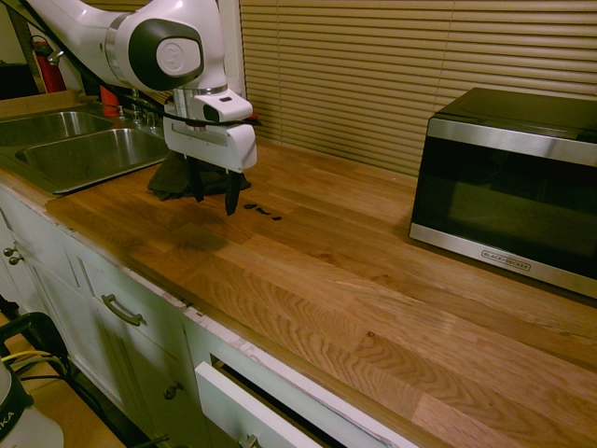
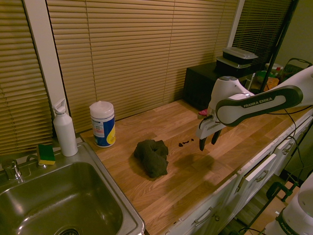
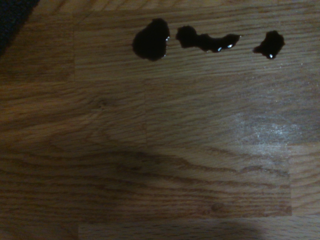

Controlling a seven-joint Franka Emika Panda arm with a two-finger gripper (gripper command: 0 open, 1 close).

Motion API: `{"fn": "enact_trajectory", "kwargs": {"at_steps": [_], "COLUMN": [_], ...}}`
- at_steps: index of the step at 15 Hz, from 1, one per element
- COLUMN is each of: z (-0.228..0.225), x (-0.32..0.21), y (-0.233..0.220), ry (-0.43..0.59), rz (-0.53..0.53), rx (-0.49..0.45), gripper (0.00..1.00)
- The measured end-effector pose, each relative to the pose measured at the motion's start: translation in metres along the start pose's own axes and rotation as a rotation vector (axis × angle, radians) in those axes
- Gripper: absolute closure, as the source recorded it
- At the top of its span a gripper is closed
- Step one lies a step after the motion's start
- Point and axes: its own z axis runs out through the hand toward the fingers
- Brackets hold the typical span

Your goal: Clear the spill

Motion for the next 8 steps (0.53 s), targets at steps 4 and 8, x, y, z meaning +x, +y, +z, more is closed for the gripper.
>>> {"fn": "enact_trajectory", "kwargs": {"at_steps": [4,8], "z": [0.000,-0.011], "x": [-0.001,-0.019], "y": [-0.005,-0.036], "ry": [0.005,0.039], "rz": [0.003,-0.049], "rx": [0.015,0.080], "gripper": [0.00,0.00]}}
